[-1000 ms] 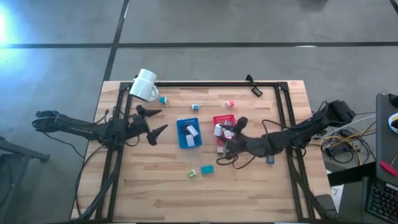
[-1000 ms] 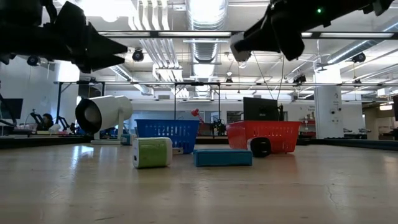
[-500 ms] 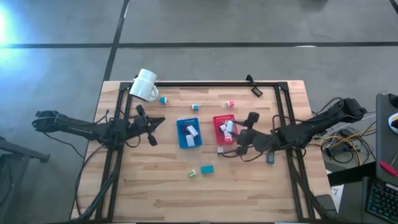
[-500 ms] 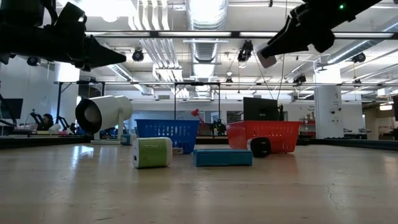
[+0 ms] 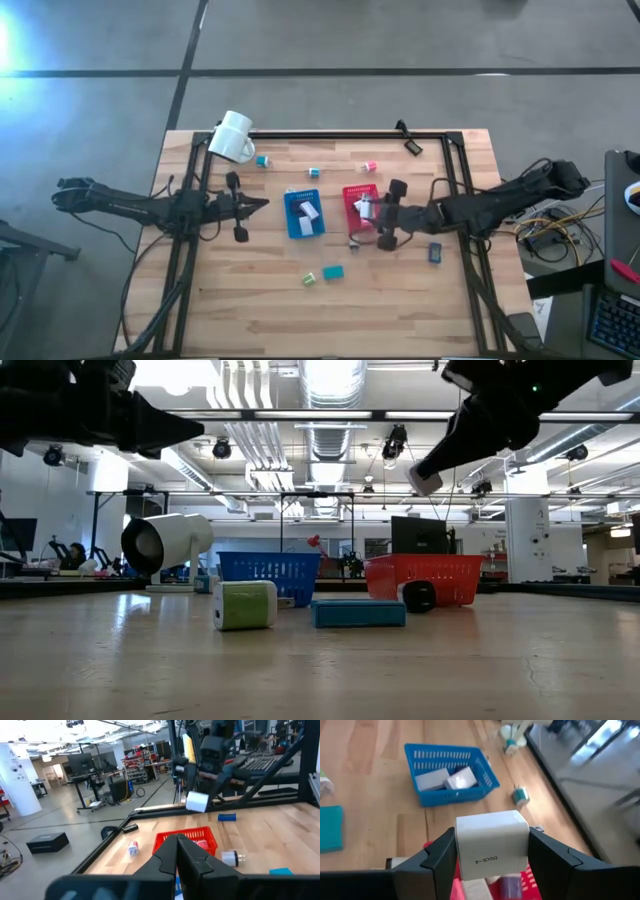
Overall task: Pick & Place Office items
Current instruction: Put the white charger adapter into the red bin
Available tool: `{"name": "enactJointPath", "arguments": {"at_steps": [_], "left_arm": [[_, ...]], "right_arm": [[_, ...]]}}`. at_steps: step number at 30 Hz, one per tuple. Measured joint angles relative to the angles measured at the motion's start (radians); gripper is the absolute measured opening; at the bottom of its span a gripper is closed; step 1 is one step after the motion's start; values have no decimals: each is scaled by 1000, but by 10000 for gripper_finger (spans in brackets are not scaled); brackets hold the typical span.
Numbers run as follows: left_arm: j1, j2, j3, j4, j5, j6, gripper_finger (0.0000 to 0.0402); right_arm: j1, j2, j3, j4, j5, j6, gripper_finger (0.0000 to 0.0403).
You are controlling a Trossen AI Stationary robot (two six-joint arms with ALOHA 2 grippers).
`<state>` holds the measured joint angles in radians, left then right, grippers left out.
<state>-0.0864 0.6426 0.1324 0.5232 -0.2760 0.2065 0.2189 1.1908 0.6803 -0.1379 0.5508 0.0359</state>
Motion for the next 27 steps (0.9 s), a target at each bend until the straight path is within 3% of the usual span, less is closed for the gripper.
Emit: {"name": "enactJointPath", "arguments": {"at_steps": [8,17,23,27], "left_arm": [[0,0,5,0,0,35,14],[0,0,5,0,-9,37,14],[1,1,3,0,-10,13,13],[1,1,4,0,-11,-10,12]], "right_arm": [[-42,45,-12,-86,-29,114,198],[-129,171,3,-91,-65,100,201],[-177,268,55,-87,-169,87,202],[-184,336,80,-91,-178,73,203]]}}
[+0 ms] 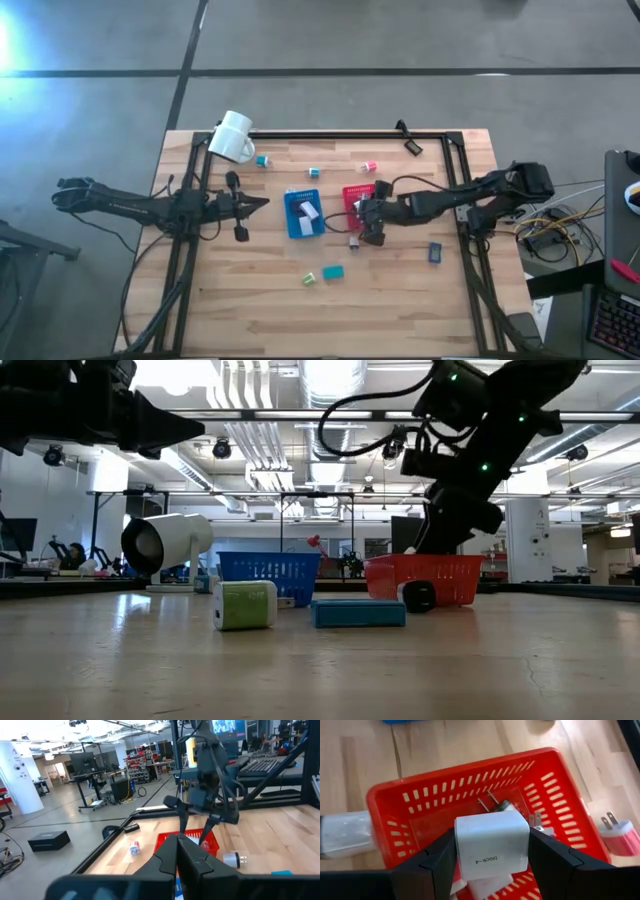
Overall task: Pick & Place Office items
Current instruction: Put the white charger adapter into the red bin, then put the black digital clock into the blue bin
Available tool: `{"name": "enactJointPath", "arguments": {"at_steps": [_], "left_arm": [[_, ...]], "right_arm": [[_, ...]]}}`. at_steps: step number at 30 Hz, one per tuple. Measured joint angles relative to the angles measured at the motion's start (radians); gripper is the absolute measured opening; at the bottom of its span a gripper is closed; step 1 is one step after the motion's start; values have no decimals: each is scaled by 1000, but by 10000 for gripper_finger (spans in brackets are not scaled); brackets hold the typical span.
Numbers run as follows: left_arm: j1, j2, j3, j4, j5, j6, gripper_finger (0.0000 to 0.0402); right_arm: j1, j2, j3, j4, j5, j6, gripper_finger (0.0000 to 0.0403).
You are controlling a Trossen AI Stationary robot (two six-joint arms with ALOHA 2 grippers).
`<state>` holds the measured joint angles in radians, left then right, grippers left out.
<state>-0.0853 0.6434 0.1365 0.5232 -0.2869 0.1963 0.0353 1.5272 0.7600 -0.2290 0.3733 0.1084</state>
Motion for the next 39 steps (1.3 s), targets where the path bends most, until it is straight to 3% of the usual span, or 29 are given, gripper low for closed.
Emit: {"name": "enactJointPath", "arguments": {"at_steps": [11,27,39], "left_arm": [[0,1,2,0,0,-10,14],[0,1,1,0,0,-10,14],[0,1,0,0,1,-27,12]], "right_arm": [[1,54,38,-6,-8,-68,206],[1,39,34,-15,-8,-57,280],[1,-23,65,-41,-6,-50,263]]}}
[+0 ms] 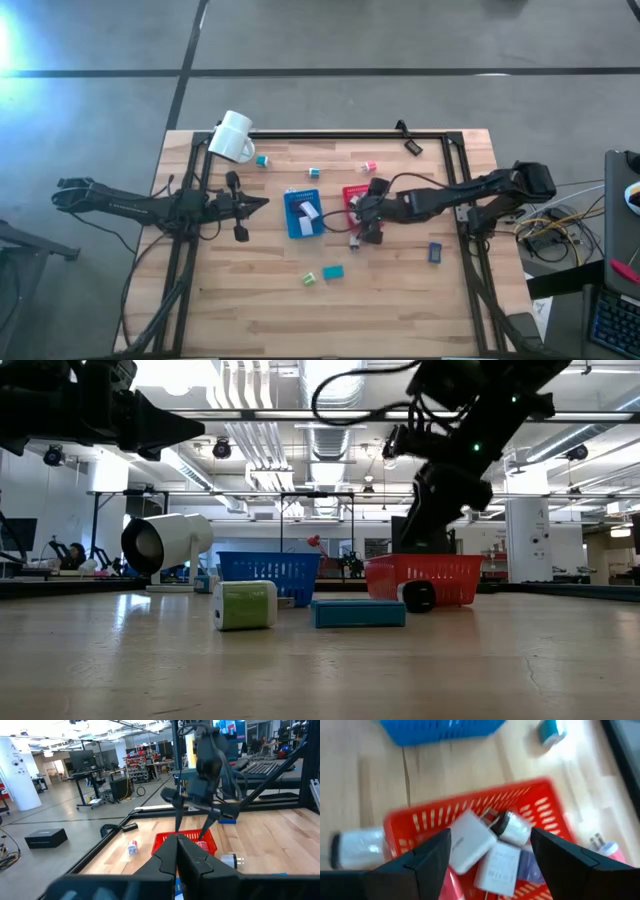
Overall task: Pick & Place Office items
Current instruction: Put the black digital clock into the blue bin
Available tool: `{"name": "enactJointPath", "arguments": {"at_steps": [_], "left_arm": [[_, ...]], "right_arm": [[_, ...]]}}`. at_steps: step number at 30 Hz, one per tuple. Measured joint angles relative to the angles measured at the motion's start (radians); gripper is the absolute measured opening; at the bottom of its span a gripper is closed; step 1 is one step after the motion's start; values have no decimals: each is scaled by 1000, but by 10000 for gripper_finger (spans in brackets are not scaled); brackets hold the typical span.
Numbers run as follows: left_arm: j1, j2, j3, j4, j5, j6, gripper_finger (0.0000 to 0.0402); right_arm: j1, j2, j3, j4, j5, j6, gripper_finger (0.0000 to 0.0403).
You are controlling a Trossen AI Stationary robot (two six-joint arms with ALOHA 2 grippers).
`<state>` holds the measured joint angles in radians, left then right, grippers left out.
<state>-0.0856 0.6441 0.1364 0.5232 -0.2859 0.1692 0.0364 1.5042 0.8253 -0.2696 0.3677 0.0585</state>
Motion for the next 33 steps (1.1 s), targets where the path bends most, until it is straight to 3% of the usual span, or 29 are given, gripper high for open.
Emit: {"name": "enactJointPath", "arguments": {"at_steps": [8,14,22,29,33], "left_arm": [[0,0,0,0,2,-9,12],[0,0,0,0,3,-38,12],[0,-2,9,0,3,-40,12],[0,-1,7,-23,6,-10,12],[-2,-1,14,-23,10,-18,12]], "right_arm": [[56,-163,-49,13,129,42,236],[106,-277,-141,204,127,-33,218],[128,-408,-293,501,-78,-176,208],[127,-508,-401,680,-107,-189,206],[127,-566,-456,728,-107,-185,181]]}}
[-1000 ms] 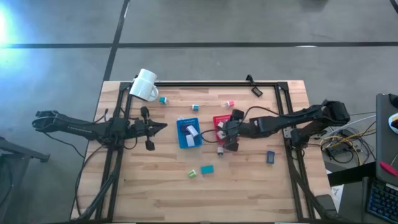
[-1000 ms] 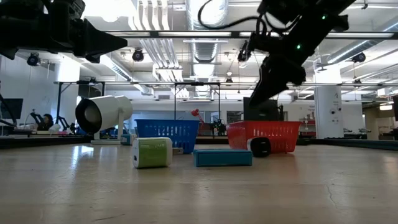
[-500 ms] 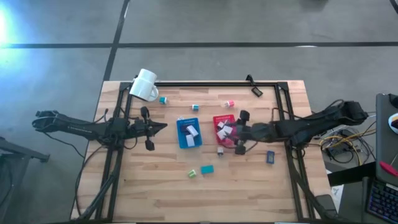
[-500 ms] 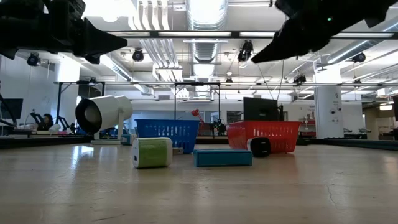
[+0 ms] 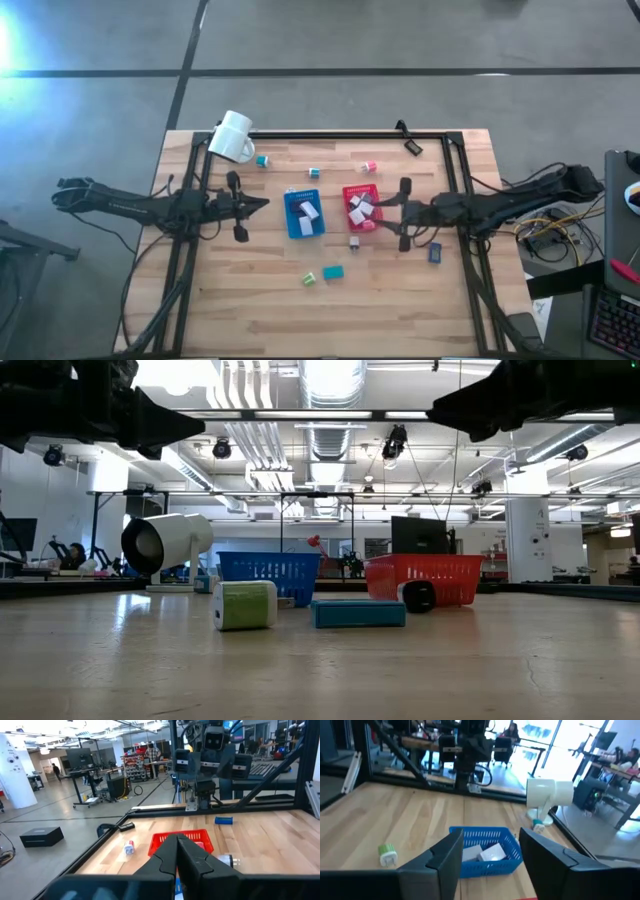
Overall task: Pick & Place Office items
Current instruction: Put the black digital clock into the blue bin
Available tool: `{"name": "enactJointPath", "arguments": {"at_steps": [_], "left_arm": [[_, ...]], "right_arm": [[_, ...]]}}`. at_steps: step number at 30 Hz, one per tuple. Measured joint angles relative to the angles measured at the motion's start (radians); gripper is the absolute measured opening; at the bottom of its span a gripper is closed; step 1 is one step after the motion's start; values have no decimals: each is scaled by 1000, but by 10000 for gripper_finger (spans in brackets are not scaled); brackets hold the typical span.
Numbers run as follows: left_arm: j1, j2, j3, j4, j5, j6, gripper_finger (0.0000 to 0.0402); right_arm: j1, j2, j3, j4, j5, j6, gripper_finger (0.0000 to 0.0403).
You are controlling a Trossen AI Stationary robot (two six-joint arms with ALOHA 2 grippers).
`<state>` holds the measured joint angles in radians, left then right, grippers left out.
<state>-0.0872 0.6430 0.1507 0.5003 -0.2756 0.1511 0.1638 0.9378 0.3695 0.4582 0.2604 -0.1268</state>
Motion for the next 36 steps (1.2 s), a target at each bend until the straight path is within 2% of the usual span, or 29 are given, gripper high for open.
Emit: {"name": "enactJointPath", "arguments": {"at_steps": [8,14,18,22,30,36], "left_arm": [[0,0,4,0,1,6,12],[0,0,4,0,3,-18,12],[0,0,5,0,3,-14,12],[0,0,5,0,3,-14,12],[-1,0,5,11,5,-6,12],[-1,0,6,49,2,17,12]], "right_arm": [[0,-131,-112,131,-12,-29,88],[0,-194,-193,249,-133,-52,36],[0,-208,-202,253,-95,-17,13],[-8,-200,-199,235,-36,-7,9],[-60,-195,-195,186,-30,130,8],[-67,-190,-195,180,-25,127,8]]}}
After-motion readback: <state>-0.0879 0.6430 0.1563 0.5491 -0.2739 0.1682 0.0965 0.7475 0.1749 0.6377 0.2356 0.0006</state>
